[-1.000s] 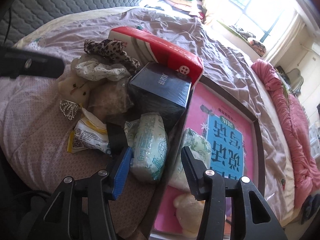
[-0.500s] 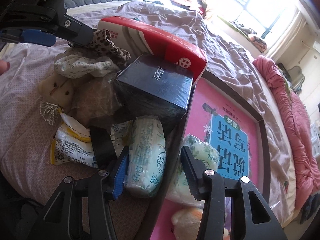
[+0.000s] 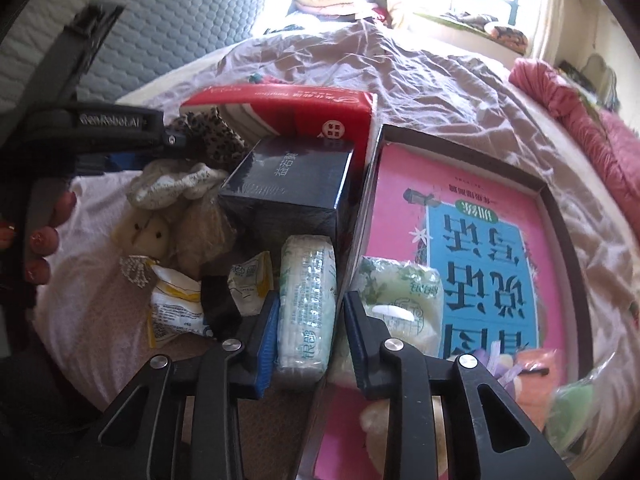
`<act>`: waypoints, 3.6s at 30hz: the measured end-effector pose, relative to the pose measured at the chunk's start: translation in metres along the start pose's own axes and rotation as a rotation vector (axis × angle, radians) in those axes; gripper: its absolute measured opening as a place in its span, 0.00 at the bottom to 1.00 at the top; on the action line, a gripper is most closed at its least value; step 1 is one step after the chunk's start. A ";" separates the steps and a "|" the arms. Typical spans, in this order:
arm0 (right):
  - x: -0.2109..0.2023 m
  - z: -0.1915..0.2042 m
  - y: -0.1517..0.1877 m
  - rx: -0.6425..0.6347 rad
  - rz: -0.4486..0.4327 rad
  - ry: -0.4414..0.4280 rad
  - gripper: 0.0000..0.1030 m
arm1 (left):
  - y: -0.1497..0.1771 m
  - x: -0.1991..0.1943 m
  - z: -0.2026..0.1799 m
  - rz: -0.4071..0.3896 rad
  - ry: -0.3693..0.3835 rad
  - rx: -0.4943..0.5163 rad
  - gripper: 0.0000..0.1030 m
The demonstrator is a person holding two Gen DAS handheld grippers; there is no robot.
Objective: Organize soft objects
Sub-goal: 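Grasp the white floral scrunchie with the left tool while the right tool grasps the clear cotton-pad roll, then lift the scrunchie and cotton-pad roll and carry them over the tray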
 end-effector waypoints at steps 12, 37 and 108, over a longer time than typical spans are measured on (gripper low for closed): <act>-0.023 -0.004 0.003 0.145 -0.079 -0.107 0.22 | -0.003 -0.043 -0.018 -0.109 0.149 0.055 0.07; -0.037 0.005 -0.001 0.145 -0.101 -0.129 0.21 | 0.014 -0.062 0.011 -0.087 0.183 -0.003 0.07; -0.141 -0.133 0.070 0.446 -0.280 0.045 0.21 | 0.116 -0.066 -0.228 -0.062 0.299 0.375 0.07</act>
Point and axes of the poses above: each gripper's, at about its wrist camera, not at the fingertips, and x roughly the way its jaws point, z to its left, y to its underside, the point moved 8 cm from there along x, roughly the way its jaws point, and after that the axes turned 14 degrees about -x, right-handed, at the moved point
